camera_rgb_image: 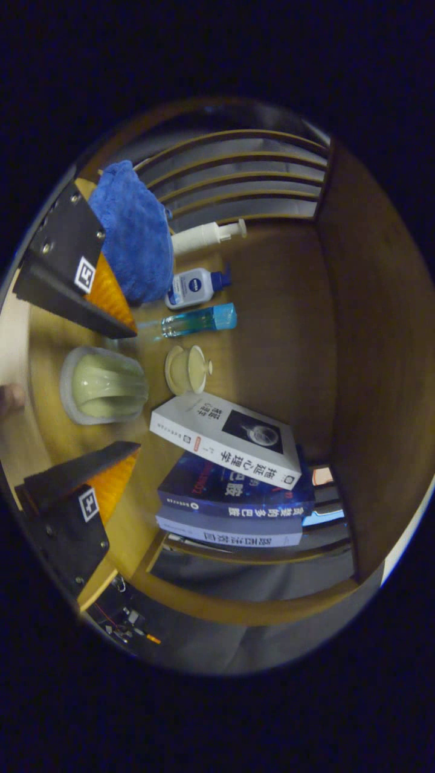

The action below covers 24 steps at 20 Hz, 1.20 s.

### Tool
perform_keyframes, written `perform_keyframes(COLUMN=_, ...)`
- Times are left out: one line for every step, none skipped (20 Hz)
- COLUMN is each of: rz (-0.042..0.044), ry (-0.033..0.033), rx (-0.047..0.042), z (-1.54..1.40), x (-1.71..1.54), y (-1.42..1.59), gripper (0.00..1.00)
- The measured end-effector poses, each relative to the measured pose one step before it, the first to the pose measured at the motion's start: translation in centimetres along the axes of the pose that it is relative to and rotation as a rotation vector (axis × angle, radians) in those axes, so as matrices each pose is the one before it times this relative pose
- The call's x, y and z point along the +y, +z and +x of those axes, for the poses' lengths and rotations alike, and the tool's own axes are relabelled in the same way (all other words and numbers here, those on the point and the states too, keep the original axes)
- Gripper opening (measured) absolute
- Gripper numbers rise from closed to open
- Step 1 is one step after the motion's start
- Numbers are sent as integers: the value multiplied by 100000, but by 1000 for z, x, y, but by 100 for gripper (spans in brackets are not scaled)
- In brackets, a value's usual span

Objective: Pull open the drawer, take out the items inside it, and place them on the countertop above the cabinet.

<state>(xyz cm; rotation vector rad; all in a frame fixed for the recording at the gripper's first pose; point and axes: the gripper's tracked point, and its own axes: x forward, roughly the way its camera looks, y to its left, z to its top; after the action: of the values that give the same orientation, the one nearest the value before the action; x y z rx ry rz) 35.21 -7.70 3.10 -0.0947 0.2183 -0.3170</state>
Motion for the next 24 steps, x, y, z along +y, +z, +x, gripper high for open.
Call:
perform_keyframes(rz=-306, ry=-848, rx=-1346, z=-1196, x=-563, y=275, gripper=98)
perform_keyframes(rz=-720, ry=-712, rx=-1719, z=-1477, x=-672, y=194, gripper=98)
perform_keyframes(rz=-544, ry=719, rx=-2936, z=-1787, x=-270, y=387, gripper=97)
perform_keyframes(rz=-1315, ry=1296, rx=-2496, z=-1791, x=-184, y=205, gripper=97)
perform_keyframes(rz=-811, ry=738, rx=-3481, z=-2084, x=-304, y=122, gripper=97)
perform_keyframes(rz=-1357, ry=2443, rx=-1571, z=-2517, x=-52, y=-281, gripper=97)
perform_keyframes(rz=-8, ry=959, rx=-3344, z=-2133, x=-92, y=-30, gripper=97)
perform_keyframes(rz=-986, ry=1847, rx=-817, z=-2752, x=34, y=-603, gripper=97)
perform_keyframes(rz=112, ry=713, rx=-2481, z=-2024, x=-40, y=-265, gripper=97)
perform_keyframes(rz=216, ry=517, rx=-393, z=-2012, x=-177, y=-918, gripper=97)
perform_keyframes(rz=353, ry=445, rx=-724, z=-1831, x=-118, y=-734, gripper=97)
perform_keyframes(rz=-650, ry=1813, rx=347, z=-1835, x=101, y=-1009, gripper=97)
perform_keyframes(rz=670, ry=20, rx=532, z=-1578, x=-158, y=-936, gripper=97)
perform_keyframes(rz=1643, ry=576, rx=-135, z=-1505, x=-160, y=-953, gripper=97)
perform_keyframes(rz=2278, ry=-27, rx=-611, z=-1423, x=-284, y=-699, gripper=97)
perform_keyframes(rz=2651, ry=-464, rx=-91, z=-1357, x=-431, y=-837, gripper=97)
perform_keyframes(rz=1857, ry=237, rx=-531, z=-1232, x=-333, y=-660, gripper=97)
perform_keyframes(rz=2174, ry=-628, rx=-27, z=-853, x=-567, y=-564, gripper=97)
perform_keyframes(rz=1916, ry=-206, rx=-833, z=-634, x=-483, y=-506, gripper=97)
perform_keyframes(rz=1470, ry=-532, rx=158, z=-411, x=-512, y=-605, gripper=98)
perform_keyframes(rz=1077, ry=-479, rx=97, z=-310, x=-524, y=-719, gripper=98)
perform_keyframes(rz=631, ry=-487, rx=1702, z=-147, x=-385, y=-1035, gripper=99)
perform_keyframes(rz=595, ry=-585, rx=2708, z=-128, x=-364, y=-1154, gripper=99)
perform_keyframes(rz=-29, ry=924, rx=2491, z=85, x=66, y=-1148, gripper=99)
